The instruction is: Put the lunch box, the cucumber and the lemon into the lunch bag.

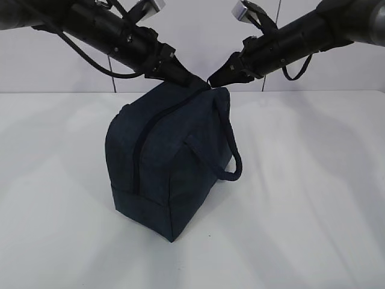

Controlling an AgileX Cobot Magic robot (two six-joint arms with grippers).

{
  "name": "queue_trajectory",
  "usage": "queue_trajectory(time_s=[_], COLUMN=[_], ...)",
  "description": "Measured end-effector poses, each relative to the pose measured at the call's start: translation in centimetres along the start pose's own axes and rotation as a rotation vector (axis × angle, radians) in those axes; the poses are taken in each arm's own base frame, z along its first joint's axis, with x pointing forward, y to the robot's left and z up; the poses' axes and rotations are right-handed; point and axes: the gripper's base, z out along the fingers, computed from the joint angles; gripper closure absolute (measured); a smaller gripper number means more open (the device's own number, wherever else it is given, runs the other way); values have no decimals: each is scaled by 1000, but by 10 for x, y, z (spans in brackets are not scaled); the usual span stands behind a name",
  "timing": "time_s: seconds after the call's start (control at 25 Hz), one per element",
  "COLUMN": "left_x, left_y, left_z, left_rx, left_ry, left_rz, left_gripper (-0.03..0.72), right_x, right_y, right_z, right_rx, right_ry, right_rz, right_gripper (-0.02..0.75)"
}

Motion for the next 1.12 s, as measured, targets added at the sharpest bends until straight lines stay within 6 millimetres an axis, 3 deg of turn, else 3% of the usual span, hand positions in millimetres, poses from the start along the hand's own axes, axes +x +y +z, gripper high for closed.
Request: queue_trajectory(time_s=[1.12], left_x=[-12], left_y=[-28], left_z=[-24], left_rx=[6], left_ry=[15], left_rz=[164], left_gripper=[673], right_x=[-5], right_y=[-11], right_z=[-35], right_rx=[-70], right_ry=[-45], right_rz=[21], right_gripper=[730])
